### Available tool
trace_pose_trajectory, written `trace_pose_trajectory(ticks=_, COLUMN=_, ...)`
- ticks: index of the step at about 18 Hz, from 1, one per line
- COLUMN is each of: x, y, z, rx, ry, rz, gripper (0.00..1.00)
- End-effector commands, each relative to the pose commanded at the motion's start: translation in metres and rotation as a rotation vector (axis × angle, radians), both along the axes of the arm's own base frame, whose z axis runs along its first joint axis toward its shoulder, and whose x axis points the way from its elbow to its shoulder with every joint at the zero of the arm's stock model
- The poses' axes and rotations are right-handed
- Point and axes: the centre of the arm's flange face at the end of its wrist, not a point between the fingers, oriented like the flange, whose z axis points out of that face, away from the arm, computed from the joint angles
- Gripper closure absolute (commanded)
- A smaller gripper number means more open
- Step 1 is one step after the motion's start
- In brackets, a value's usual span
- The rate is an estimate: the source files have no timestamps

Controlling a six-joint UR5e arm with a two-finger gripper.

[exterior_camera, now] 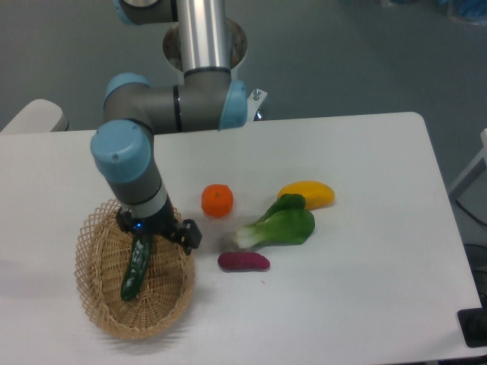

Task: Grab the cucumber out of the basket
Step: 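Lower the gripper onto the green cucumber and close on it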

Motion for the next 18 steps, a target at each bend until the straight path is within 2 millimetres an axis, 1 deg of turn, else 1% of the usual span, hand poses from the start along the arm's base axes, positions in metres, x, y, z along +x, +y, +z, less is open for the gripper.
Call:
trace_pose_trajectory(ticks=1, x=0.005, y=0.004, z=-0.003, rx=-0.002, ry=-0.002, rz=-0.006, gripper=0.00)
trace_pose_trajectory(ticks=3, x=0.008, y=0.004, z=-0.013, rx=-0.018, ry=-0.009, rz=-0.015, gripper=0.00)
trace_pose_trajectory(ticks=5, x=0.019, y=0.007, z=-0.024, rx=-0.033, ry=-0.013, rz=-0.038, gripper=0.00)
trace_pose_trajectory(ticks=7, x=0.025, y=0.006, z=-0.031, rx=-0.045, ry=-0.017, rz=-0.049, gripper=0.00)
trace_pose_trajectory(ticks=9, x=0.030, y=0.009, z=-0.042, rx=-0.062, ry=-0.021, rz=-0.059, gripper=0.00)
trace_pose_trajectory(ticks=10, x=0.033, y=0.010, z=-0.044, rx=-0.065, ry=-0.022, rz=-0.065, gripper=0.00)
trace_pose_trajectory(ticks=15, x=0.038, y=0.012, z=-0.049, rx=-0.072, ry=-0.026, rz=-0.071, gripper=0.00)
trace_pose_trajectory(ticks=18, x=0.043, y=0.013, z=-0.057, rx=-0.083, ry=-0.029, rz=-0.076, gripper=0.00)
